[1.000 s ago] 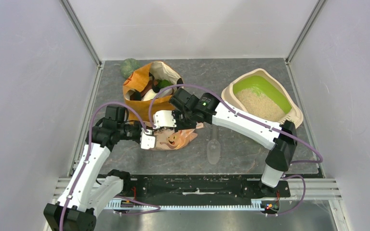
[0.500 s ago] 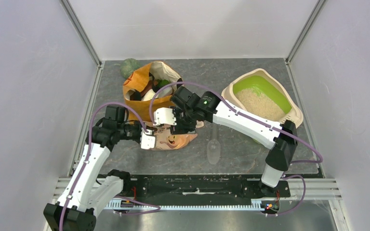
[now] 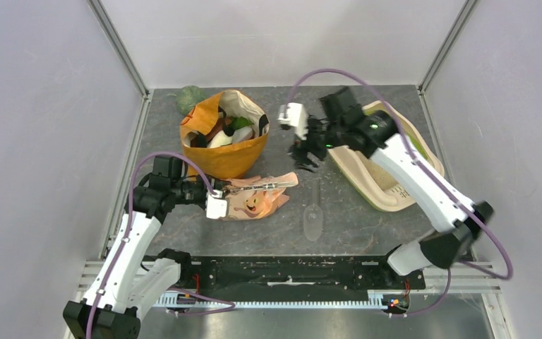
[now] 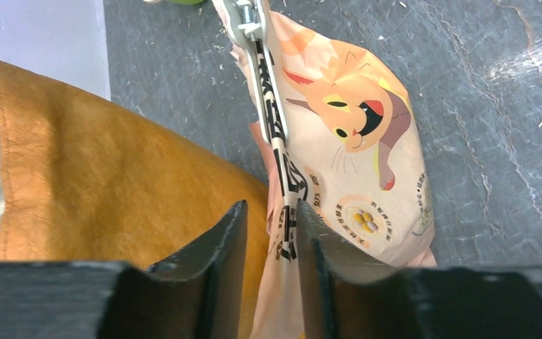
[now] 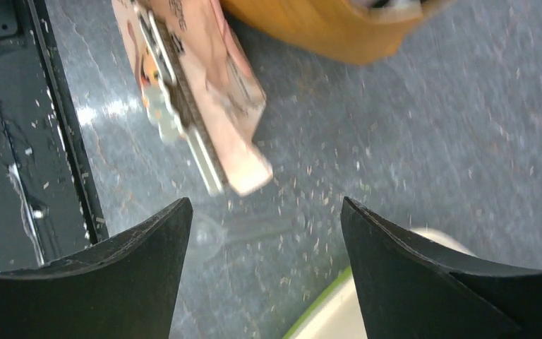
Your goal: Fill the litter box with clean litter
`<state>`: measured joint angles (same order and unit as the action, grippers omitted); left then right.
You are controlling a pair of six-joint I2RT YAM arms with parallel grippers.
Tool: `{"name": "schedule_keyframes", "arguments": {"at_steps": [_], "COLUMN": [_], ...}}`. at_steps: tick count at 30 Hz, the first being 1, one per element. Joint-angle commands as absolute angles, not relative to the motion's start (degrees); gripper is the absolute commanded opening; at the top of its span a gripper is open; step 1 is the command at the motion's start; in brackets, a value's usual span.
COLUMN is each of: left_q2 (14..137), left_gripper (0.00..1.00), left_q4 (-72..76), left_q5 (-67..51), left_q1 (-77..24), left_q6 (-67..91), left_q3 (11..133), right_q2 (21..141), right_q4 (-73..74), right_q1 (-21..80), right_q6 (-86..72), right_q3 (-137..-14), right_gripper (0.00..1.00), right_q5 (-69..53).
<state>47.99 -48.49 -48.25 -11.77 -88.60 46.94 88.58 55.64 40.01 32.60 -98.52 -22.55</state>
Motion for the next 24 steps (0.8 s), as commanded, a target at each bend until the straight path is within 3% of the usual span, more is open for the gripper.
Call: {"name": "schedule_keyframes", "arguments": {"at_steps": [1,8,12,19,24], "left_q2": [47.03,48.09,49.75,49.74,51.40], "left_gripper": [0.44,0.56,0.57,0.57,0.57], "left_q4": [-45.79,-46.14,-46.23,-46.23,-46.23], "left_q5": [-50.86,-52.50,-52.82,-49.35,-47.39], "left_q1": [-12.04,-12.26,-13.58,-18.28,-20.36], "left_q6": [-85.46,-78.71,-74.29,-71.25,-71.08], "left_q3": [49.95,55.89,59.91,62.30,62.93], "right_q2": [76.19,64.36,62.43,68.99,72.46], "right_q4": [51.55,36.12,9.61,-11.96,-13.53], "right_q1": [31.88,25.64,25.57,25.56,25.70], "right_q6": [35.83,53.16,51.63,49.28,48.99], "right_q3": [-85.78,-60.89,-45.36,-39.14,-40.22], "right_gripper": [0.83,0.72,0.73,0.71,0.71], "right_q5": [-34.42,-41.09,-44.26,-47.81,-51.85]}}
